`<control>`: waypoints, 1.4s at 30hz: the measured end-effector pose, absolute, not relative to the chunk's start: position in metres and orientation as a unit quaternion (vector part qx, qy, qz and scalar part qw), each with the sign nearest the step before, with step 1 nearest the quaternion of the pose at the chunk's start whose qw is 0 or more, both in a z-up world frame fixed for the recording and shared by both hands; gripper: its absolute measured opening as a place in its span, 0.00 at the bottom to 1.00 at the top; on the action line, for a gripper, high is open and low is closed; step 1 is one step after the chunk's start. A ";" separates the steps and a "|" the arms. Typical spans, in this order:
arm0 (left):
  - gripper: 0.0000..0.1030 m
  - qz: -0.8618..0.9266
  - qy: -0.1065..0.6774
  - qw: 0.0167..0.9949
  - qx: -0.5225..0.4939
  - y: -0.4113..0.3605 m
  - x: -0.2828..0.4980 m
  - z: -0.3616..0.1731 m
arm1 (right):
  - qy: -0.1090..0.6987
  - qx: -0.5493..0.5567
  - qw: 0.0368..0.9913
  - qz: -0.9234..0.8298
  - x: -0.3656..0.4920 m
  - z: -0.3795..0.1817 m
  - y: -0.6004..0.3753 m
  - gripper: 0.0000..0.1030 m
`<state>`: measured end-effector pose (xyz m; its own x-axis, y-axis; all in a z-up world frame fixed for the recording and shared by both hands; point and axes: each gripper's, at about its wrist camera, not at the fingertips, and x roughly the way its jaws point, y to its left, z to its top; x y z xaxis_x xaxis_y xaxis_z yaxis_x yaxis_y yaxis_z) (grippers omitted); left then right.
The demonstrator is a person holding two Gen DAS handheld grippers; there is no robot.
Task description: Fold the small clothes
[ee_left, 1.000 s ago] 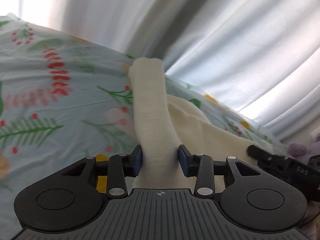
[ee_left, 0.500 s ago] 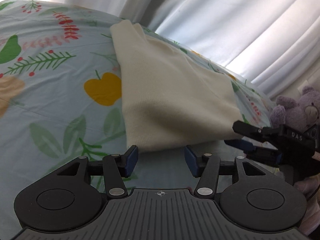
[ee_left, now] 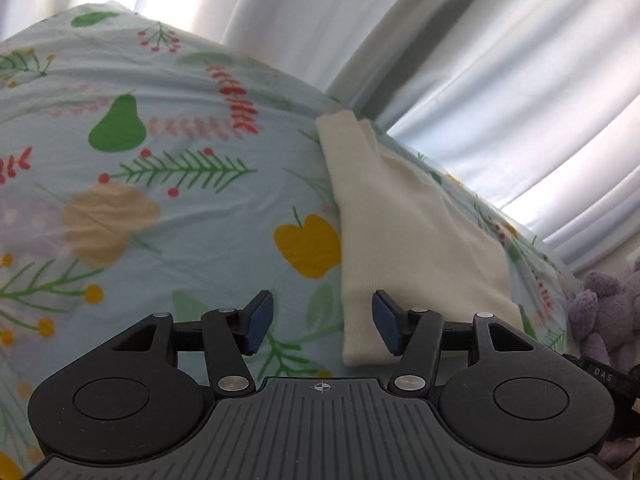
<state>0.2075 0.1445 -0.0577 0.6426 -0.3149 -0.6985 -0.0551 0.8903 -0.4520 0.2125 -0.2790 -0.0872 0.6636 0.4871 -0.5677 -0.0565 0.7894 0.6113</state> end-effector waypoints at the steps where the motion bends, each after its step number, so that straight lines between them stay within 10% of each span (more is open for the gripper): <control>1: 0.65 -0.077 0.410 0.882 -0.219 0.141 0.212 -0.055 | 0.366 0.267 0.879 0.148 0.213 -0.078 -0.277 0.24; 14: 0.79 -0.072 0.458 0.877 -0.126 0.067 0.267 -0.091 | 0.314 -0.103 0.932 0.149 0.248 -0.099 -0.170 0.23; 34: 0.76 -0.002 0.446 0.887 -0.118 0.055 0.326 -0.076 | 0.358 -0.053 0.920 0.153 0.350 -0.082 -0.132 0.24; 42: 0.85 0.033 0.430 0.897 -0.091 0.044 0.351 -0.090 | 0.359 -0.022 0.927 0.107 0.377 -0.100 -0.149 0.41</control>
